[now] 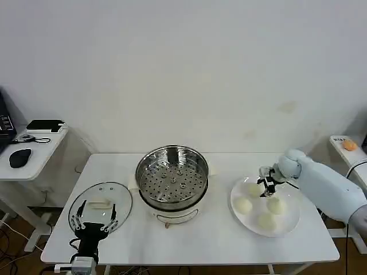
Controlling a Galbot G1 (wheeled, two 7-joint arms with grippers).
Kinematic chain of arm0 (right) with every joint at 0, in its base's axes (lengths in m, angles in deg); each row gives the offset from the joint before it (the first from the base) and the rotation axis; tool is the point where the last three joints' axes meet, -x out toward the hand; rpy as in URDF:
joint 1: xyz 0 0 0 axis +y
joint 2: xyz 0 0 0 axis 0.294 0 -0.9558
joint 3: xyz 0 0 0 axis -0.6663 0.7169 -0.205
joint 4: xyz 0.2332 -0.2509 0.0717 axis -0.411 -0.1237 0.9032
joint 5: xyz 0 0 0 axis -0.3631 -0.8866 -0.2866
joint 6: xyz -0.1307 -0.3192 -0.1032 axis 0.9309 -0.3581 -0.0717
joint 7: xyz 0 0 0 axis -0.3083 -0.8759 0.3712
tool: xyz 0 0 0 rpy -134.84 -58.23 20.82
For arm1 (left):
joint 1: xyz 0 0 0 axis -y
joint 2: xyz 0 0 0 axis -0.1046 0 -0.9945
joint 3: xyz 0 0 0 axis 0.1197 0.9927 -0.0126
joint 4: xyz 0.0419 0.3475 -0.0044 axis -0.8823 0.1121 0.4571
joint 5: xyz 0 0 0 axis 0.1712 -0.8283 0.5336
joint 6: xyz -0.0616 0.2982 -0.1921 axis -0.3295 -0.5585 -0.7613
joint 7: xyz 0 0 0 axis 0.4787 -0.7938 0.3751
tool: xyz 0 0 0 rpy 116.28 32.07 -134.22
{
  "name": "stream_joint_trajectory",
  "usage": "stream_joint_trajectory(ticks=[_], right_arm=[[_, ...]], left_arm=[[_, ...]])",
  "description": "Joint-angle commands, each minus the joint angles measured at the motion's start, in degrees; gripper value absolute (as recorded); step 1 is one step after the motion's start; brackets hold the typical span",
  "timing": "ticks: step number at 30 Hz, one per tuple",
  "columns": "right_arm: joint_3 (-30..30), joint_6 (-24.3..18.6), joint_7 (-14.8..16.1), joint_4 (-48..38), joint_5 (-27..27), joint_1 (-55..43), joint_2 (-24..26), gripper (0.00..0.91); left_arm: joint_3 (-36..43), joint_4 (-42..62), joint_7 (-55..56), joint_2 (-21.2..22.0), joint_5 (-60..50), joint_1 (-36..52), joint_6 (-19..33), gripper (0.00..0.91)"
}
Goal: Take steamed baozi put them in steamer then cover it.
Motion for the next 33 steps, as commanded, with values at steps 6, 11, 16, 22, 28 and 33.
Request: stream_joint_trajectory(ticks=[6,11,16,22,28,33], right_arm=[[2.84,-1.06,1.07,4.25,3.88,-7.4,2.72,0.605],[5.83,-1.15,1.39,7.12,7.5,-14.47,4.26,0.605],[9.28,-1.98,2.04,7.34,11.58,-22.12,3.36,0.615],[12.29,-2.23,2.03,7.39,17.58,-29.53,-1.97,0.615],[14.93,-2.81,2.11,5.81,20.56,-34.96,-9.7,0.615],[16.67,-4.15,2.82,3.76,21.02,-35.39,-17.69,0.615]], left_arm=[[-0.04,0.29,0.0,-0.29,0.11,0.03,-0.02,0.907],[-0.04,0.54,-0.01,-0.52,0.24,0.22,0.18,0.907],[-0.26,0.72,-0.03,-0.93,0.53,0.57,0.27,0.907],[-1.18,1.73,0.04,-1.41,1.08,1.18,0.32,0.907],[-2.1,1.88,0.04,-1.7,1.59,1.31,0.24,0.907],[-2.68,1.84,0.04,-1.72,1.79,1.26,0.24,0.907]])
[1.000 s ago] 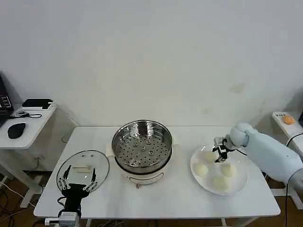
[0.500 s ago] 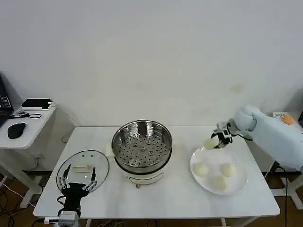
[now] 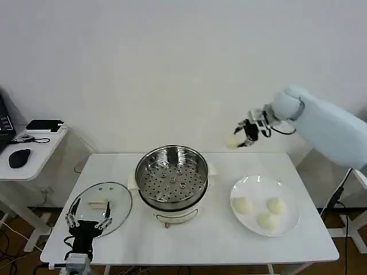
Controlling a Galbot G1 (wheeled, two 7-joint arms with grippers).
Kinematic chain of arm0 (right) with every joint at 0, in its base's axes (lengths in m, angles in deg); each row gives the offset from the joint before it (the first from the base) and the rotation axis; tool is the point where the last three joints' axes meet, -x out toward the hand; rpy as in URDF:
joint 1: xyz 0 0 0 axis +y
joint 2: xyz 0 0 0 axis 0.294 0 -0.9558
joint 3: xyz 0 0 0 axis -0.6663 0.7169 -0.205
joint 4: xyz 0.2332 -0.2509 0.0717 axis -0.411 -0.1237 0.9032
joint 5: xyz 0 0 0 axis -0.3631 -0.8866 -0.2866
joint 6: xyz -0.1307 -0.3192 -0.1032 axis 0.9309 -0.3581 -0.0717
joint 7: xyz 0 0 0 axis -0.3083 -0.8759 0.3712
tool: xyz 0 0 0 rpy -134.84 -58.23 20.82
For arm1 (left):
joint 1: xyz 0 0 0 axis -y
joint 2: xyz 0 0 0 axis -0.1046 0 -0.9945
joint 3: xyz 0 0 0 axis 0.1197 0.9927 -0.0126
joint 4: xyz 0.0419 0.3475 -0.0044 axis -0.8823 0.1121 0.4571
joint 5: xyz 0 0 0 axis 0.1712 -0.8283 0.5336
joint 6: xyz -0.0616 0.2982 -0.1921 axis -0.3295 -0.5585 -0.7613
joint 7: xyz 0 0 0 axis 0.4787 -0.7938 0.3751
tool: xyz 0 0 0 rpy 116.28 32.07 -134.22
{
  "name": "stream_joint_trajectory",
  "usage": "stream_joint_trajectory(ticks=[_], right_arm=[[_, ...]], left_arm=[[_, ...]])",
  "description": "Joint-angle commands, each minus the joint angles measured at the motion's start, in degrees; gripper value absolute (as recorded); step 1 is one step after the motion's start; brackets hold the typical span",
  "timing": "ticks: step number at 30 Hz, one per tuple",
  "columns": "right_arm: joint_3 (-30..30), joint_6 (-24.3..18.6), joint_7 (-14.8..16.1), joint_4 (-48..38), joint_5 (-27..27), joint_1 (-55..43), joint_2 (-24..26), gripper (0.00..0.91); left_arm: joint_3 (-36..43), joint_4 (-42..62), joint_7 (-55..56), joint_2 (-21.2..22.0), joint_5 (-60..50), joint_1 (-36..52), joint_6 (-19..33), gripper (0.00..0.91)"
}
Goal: Take steamed baozi put them in steamer then cover it.
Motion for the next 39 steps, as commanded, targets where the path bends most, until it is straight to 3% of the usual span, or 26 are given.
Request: stream_joint_trajectory(ticks=[1,4,11,15,18,25,29,39], right_arm=[[2.68,-0.8,0.03,-1.27,3.15,-5.09,-8.71,0.615],[2.76,-2.26,0.39,-3.28,2.62,-3.93,-13.9,0.615],[4.97,-4.86,1.0,-6.08,-0.37,-0.31,-20.31,0.615],[5.85,-10.05,2.17,-9.02,-4.5,1.41,-24.18,0.615],[6.57,-13.2,2.56,-11.29,-8.61,2.51,-25.81,0.605],[6.87,-17.69,1.16,-14.7,-12.52,5.32,-27.89,0.605],[6.55,-23.1,-0.72,-17.54,-18.54,6.37,-29.27,0.605],[4.73,-27.94,-3.44,-22.48,-25.11,7.63,-31.11,0.605]], left_arm=[[-0.28,-0.03,0.01,0.03,-0.04,-0.03,-0.02,0.907],[-0.52,-0.43,0.02,0.32,-0.04,-0.19,-0.04,0.907],[-1.79,-0.84,0.03,0.68,0.08,-0.6,0.05,0.907],[-2.32,-1.38,0.14,0.96,0.19,-0.8,0.06,0.907],[-2.59,-1.69,0.18,1.11,0.19,-1.09,0.2,0.907],[-3.31,-1.98,0.23,1.27,0.41,-1.64,0.55,0.907],[-3.67,-1.92,0.28,1.28,0.65,-1.63,0.56,0.907],[-3.69,-1.78,0.3,1.44,0.74,-1.46,0.61,0.907]])
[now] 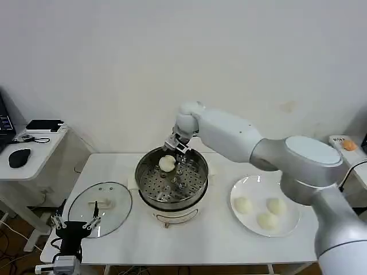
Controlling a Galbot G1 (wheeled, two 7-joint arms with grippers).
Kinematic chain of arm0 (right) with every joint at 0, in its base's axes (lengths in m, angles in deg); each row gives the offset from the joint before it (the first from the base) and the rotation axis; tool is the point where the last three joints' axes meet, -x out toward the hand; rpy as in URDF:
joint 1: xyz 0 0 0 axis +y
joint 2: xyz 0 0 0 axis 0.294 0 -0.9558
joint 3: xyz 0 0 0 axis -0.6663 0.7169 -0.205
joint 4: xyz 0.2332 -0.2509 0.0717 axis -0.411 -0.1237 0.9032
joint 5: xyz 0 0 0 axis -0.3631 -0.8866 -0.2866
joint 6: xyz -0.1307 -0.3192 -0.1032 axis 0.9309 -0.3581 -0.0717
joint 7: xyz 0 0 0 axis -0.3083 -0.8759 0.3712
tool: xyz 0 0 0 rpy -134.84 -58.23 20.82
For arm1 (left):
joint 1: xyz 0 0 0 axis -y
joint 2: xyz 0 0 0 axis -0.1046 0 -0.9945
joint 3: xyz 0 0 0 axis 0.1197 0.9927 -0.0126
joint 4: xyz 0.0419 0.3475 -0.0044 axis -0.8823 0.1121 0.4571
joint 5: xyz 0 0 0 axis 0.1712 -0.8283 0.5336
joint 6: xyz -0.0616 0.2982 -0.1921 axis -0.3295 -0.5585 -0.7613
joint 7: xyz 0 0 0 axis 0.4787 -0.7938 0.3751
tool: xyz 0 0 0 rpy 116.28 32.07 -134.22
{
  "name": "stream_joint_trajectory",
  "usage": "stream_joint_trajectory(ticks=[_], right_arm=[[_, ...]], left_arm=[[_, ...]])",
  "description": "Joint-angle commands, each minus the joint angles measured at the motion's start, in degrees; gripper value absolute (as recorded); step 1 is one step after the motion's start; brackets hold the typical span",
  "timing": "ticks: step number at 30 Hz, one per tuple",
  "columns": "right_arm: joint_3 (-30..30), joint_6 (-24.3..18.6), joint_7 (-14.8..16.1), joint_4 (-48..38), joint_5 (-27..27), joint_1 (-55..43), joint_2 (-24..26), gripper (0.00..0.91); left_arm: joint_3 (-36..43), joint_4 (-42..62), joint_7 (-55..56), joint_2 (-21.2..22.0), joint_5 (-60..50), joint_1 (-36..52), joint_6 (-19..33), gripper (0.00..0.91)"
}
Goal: Take steamed baozi put them in steamer then cover it.
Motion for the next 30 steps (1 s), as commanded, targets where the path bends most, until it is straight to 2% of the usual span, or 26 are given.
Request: stream_joint_trajectory(ticks=[1,6,9,10,14,20,25,26,30], right_arm=[[-0.16,-4.49,-1.25,-3.65,-5.9,0.69,-1.72,0.605],[-0.71,-5.68,-1.61,-4.41,-7.73,1.01,-1.53,0.615],[-0.74,-6.28,-1.94,-4.43,-8.42,0.94,-1.3,0.877],[-0.75,-6.32,-2.01,-4.46,-8.36,0.93,-1.28,0.907],[-0.9,-6.22,-3.03,-3.88,-7.72,0.93,-0.92,0.907],[-0.87,-4.59,-3.24,0.74,-1.14,-0.32,1.49,0.907],[1.09,2.02,-1.11,10.25,8.98,-4.81,7.41,0.907],[2.7,3.87,0.23,12.49,10.86,-6.56,9.38,0.907],[7.4,9.72,1.93,21.0,18.15,-12.72,14.91,0.907]], left_arm=[[-0.06,0.0,0.01,-0.01,0.01,0.0,-0.02,0.907],[0.06,0.05,0.01,0.13,0.02,0.07,-0.04,0.907],[0.28,0.04,0.03,0.32,-0.05,0.09,-0.04,0.907],[0.33,-0.02,0.03,0.39,-0.05,0.1,-0.05,0.907],[0.53,-0.31,-0.01,0.54,-0.09,0.03,-0.12,0.907],[0.68,-0.52,0.01,0.63,-0.17,-0.06,-0.12,0.907],[0.81,-0.56,-0.12,0.34,-0.03,0.14,-0.4,0.907],[0.77,-0.55,-0.27,0.04,0.16,0.17,-0.63,0.907],[0.5,-0.58,-0.95,-1.0,1.22,0.2,-1.48,0.907]])
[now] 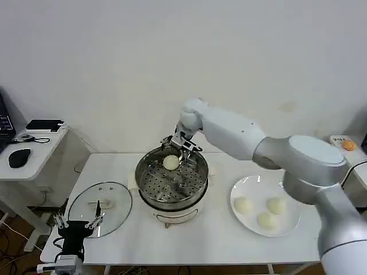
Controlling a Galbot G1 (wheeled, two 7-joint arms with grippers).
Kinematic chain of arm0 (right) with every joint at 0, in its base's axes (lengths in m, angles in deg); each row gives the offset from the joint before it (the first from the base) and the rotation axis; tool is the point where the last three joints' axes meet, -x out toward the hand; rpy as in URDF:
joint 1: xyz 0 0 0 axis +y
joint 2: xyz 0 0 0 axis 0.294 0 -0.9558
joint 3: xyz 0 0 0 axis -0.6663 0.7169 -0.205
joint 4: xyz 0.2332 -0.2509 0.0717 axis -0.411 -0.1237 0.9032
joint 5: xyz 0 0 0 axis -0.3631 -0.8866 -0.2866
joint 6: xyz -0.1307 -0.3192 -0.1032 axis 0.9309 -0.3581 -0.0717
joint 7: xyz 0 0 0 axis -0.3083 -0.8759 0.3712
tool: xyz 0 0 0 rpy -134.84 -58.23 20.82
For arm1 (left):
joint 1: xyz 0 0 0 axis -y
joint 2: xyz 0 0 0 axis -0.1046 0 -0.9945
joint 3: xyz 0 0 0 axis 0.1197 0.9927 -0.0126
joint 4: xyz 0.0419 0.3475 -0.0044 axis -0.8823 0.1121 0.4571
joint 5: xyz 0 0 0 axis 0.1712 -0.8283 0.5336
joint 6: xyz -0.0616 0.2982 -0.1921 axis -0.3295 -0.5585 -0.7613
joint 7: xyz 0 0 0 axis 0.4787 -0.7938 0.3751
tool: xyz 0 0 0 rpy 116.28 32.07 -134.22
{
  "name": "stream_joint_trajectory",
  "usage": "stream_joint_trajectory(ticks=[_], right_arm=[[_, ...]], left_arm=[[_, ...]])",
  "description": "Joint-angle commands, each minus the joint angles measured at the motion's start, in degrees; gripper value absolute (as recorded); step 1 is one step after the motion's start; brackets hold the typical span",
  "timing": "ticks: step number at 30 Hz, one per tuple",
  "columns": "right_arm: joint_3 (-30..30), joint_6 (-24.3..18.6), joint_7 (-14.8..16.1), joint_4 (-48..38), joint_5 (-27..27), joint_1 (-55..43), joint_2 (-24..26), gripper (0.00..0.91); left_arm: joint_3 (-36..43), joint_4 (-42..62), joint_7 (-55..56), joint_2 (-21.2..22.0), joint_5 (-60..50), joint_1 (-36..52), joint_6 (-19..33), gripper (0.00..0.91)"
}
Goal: Take steamed baozi put them in steamer then cover it.
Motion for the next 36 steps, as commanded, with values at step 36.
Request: stream_joint_trajectory(ticks=[36], right_arm=[[-3.61,31.94,-7.57,29.97,10.06,23.39,47.56,0.907]], left_arm=[[0.59,0.85,-2.61,-6.42,3.24,3.25,-3.21,0.907]])
